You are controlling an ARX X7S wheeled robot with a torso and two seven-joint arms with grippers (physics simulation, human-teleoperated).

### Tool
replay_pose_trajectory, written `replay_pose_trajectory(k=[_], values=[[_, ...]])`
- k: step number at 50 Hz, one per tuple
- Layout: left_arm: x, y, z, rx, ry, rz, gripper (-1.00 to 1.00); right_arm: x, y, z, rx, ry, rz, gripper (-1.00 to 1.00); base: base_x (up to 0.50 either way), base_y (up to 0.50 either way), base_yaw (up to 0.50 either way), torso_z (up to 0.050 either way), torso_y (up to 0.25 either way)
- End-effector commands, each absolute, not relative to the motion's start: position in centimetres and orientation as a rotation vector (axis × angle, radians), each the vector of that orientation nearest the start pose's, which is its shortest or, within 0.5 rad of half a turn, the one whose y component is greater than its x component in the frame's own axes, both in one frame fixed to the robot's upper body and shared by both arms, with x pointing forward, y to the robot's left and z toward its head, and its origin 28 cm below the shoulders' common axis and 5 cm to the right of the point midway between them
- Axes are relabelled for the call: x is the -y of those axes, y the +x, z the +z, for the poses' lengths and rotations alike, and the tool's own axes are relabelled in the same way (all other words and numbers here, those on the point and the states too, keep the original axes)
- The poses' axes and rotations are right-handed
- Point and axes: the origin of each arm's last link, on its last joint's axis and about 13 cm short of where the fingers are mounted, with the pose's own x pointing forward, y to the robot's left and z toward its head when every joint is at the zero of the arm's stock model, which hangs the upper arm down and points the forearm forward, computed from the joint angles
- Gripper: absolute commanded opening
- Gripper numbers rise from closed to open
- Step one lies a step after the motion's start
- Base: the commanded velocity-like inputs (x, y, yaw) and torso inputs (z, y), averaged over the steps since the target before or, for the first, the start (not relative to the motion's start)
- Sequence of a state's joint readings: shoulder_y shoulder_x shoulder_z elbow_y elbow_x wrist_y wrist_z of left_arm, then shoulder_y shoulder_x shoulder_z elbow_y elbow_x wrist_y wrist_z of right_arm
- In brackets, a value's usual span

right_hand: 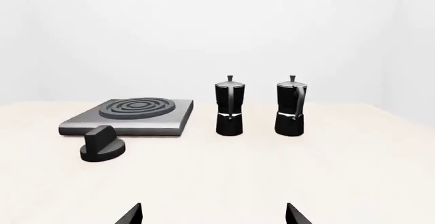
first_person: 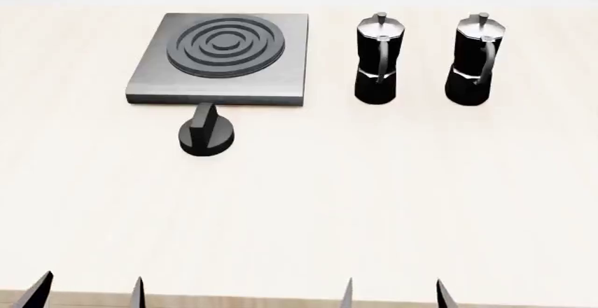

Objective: Put both moka pots on the stove.

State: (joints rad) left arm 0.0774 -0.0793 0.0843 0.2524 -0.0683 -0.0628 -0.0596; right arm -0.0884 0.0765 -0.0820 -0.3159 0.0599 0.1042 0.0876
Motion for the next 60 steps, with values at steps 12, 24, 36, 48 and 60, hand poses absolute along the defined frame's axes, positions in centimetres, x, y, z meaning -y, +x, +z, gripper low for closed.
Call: replay_pose_trajectory(k=[12,24,36,48,60], values=[[-19.9,15.7,10.4,0.305,0.016,-0.049,1.0,9.1,15.7,10.8,0.299,0.041,0.047,1.0,0.0,0.0,0.0,0.0,0.0],[-19.9,14.8,11.5,0.356,0.019,-0.047,1.0,9.1,15.0,11.7,0.363,0.065,0.055,1.0,0.0,0.0,0.0,0.0,0.0],[-19.9,15.3,11.1,0.342,0.034,-0.041,1.0,9.2,15.5,11.4,0.346,0.047,0.029,1.0,0.03,0.0,0.0,0.0,0.0],[-19.9,15.3,10.9,0.336,0.036,-0.045,1.0,9.1,15.5,11.1,0.349,0.024,0.024,1.0,0.28,0.0,0.0,0.0,0.0],[-19.8,15.5,10.6,0.328,0.035,-0.048,1.0,9.1,15.5,10.9,0.346,0.024,0.03,1.0,0.28,0.0,0.0,0.0,0.0]])
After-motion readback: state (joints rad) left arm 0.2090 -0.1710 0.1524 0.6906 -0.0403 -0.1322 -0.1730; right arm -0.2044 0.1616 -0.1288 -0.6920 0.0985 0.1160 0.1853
